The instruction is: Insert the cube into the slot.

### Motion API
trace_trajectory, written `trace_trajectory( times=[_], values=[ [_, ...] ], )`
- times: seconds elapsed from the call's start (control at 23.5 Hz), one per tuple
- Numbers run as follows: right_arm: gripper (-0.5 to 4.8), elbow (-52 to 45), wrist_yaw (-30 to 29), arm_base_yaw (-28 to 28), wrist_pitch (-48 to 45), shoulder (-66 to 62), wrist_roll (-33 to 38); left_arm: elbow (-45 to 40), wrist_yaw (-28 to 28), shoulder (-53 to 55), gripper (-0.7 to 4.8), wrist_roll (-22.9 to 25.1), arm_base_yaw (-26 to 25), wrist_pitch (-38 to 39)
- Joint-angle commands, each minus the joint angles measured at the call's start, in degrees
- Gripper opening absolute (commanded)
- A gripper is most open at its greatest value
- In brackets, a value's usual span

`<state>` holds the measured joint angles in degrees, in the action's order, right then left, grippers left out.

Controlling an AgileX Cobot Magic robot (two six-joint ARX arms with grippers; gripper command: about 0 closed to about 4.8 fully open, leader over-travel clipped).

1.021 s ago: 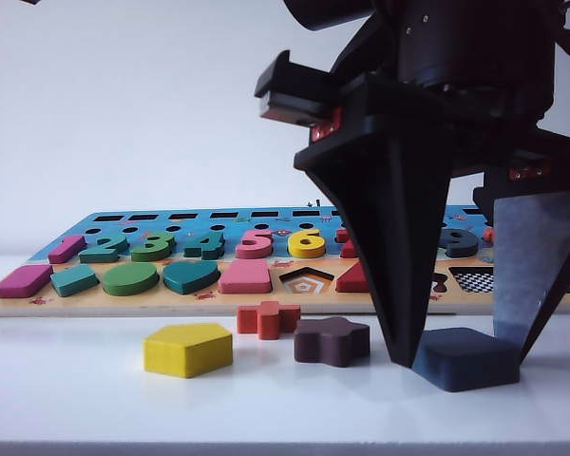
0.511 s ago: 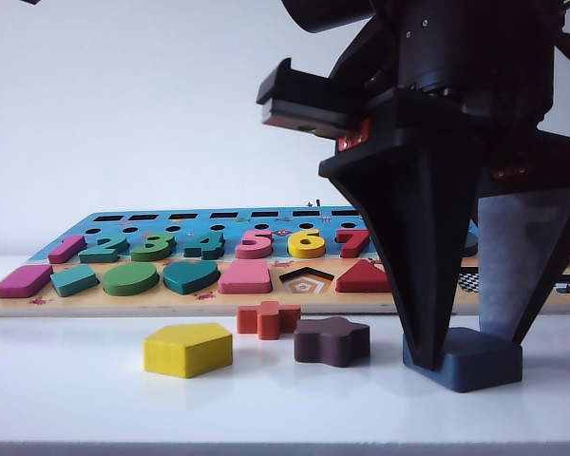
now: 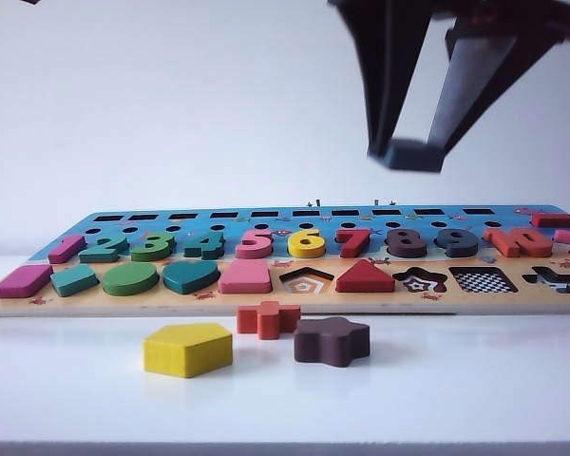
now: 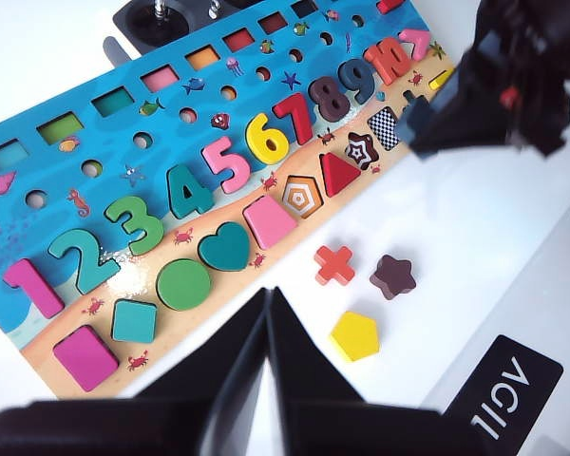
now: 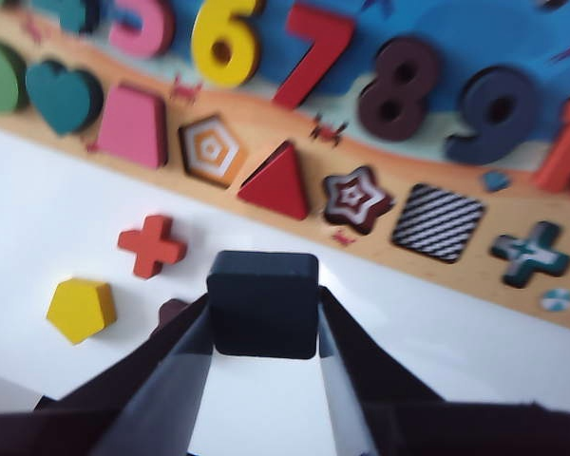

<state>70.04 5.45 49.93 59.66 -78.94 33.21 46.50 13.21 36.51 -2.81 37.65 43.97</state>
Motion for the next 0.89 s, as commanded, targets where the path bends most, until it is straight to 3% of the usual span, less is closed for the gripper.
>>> trace_trajectory(
  times=[0.04,0.34,0.89],
  values=[
    [0.49,0.0,2.0,-2.9,1.0,1.2,0.2,0.2,0.3,0.1,0.07,0.2,0.0,-0.8],
    [0.34,-0.1,2.1,-7.0,1.7,1.1,0.4,0.2,0.3,0.1,0.07,0.2,0.0,-0.8],
    [0.17,-3.1,2.1,-8.1,1.2,-1.2,4.1,0.2,0.3,0.1,0.07,0.2,0.0,-0.8]
  ],
)
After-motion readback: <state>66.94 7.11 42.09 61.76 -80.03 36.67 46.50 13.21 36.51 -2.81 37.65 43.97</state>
